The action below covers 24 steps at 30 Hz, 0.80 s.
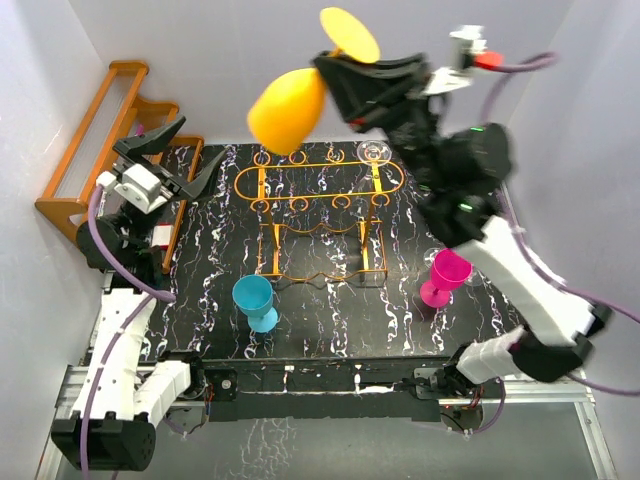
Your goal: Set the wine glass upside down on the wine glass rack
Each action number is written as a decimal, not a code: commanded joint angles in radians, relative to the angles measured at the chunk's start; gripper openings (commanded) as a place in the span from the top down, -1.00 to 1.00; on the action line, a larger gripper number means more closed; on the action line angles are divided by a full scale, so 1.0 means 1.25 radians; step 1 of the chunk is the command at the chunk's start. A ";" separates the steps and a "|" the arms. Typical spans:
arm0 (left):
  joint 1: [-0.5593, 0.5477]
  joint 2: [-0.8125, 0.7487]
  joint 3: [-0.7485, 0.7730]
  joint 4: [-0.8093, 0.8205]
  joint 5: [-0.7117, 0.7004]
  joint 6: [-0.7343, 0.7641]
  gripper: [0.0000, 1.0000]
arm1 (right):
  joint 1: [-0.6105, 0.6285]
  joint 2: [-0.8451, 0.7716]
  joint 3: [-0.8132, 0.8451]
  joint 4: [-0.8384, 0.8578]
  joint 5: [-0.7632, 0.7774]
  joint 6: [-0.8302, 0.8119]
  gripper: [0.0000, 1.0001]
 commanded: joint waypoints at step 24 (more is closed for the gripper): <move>0.007 -0.039 0.293 -1.043 -0.221 0.114 -0.91 | 0.001 -0.721 -0.794 -0.358 -0.009 -0.369 0.84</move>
